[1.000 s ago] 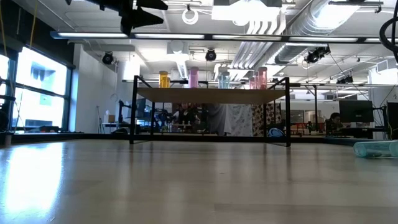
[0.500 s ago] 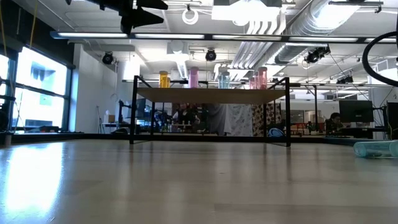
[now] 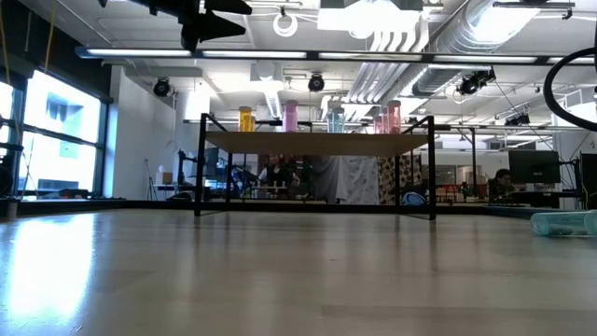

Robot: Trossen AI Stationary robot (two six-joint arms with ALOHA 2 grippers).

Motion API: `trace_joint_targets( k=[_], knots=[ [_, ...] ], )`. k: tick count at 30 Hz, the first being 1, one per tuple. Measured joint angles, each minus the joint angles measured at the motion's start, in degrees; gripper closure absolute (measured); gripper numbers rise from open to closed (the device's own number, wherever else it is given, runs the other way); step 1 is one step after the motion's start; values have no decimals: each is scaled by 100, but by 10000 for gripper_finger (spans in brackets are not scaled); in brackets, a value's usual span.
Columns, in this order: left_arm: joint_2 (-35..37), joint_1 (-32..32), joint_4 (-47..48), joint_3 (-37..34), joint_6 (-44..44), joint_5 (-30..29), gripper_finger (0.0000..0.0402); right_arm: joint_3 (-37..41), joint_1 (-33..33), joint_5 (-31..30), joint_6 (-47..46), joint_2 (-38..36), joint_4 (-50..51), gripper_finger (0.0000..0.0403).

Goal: Pick and place medicine bottles onto shelf by color
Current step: Put the orange medicine bottle on the shelf aligned with the other orange medicine bottles

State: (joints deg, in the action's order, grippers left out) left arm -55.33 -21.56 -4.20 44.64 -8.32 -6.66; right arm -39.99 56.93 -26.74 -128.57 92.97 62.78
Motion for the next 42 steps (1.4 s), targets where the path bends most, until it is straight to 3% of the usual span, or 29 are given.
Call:
trace_joint_targets(
  k=[5, 17, 25, 31, 42],
  knots=[
    [0, 0, 2, 0, 5, 0, 170, -1, 0, -4, 2, -2, -9, 312],
    [0, 0, 4, 0, 55, 2, 170, -66, 11, -29, 16, -480, -267, 311],
    [0, 0, 273, 0, -168, 496, 170, -876, -71, -799, 460, -1020, -268, 311],
    [0, 220, 619, 0, -508, 560, 170, -1606, -450, -1121, 1582, -1137, -243, 311],
    [-5, 1262, 666, 0, -805, 562, 170, -2871, -1465, -1349, 4284, -1137, -483, 311]
  ],
)
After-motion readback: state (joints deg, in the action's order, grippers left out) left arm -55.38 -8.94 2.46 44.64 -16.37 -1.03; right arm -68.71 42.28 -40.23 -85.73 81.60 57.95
